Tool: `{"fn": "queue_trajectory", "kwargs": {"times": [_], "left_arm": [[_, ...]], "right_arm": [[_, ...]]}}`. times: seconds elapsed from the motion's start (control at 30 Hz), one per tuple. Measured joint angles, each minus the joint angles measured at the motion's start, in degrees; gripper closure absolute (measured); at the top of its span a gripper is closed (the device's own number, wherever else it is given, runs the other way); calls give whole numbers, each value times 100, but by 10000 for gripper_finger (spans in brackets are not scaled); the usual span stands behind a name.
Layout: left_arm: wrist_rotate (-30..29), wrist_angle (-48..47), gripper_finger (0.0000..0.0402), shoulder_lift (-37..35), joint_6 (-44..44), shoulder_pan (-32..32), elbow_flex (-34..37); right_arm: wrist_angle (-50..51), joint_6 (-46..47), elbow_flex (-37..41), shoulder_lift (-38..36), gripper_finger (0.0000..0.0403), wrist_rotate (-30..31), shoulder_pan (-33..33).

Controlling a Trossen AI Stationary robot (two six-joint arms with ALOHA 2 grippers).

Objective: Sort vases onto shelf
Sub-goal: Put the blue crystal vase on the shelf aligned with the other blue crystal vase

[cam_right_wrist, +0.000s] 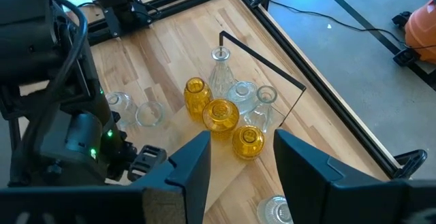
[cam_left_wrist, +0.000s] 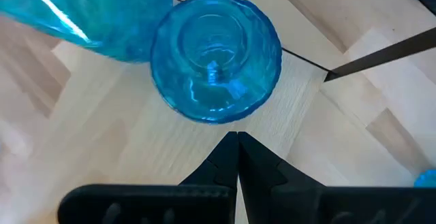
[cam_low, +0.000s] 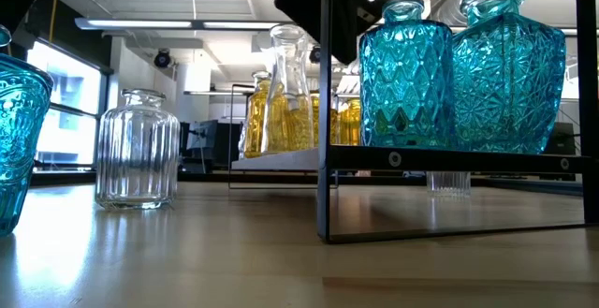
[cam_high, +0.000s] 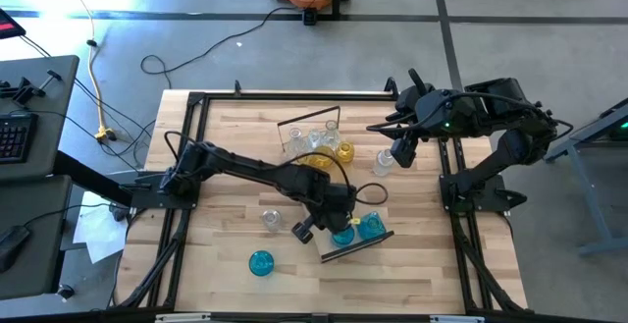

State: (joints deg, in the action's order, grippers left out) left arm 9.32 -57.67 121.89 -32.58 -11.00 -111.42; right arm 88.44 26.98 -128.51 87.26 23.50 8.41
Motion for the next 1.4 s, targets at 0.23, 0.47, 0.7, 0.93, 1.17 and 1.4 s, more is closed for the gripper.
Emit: {"fn": "queue_trajectory", "kwargs": {"times": [0.23, 0.47, 0.7, 0.93, 1.17, 1.4], "left_arm": [[176, 102, 402, 15, -99, 0, 4], [181, 243, 401, 15, -203, 0, 4], [199, 245, 401, 15, -211, 2, 4], [236, 247, 401, 15, -250, 2, 4], [270, 249, 402, 15, -260, 2, 4], [-263, 178, 402, -5, -131, 14, 4]], "right_arm": [[0, 0, -1, 1, 258, -2, 1], [0, 15, 0, 1, 258, -4, 2], [0, 7, 0, 1, 258, -4, 1], [-2, 2, 0, 1, 258, -2, 1], [-2, 2, 0, 1, 258, -2, 0], [-2, 3, 0, 1, 258, -2, 0]]}}
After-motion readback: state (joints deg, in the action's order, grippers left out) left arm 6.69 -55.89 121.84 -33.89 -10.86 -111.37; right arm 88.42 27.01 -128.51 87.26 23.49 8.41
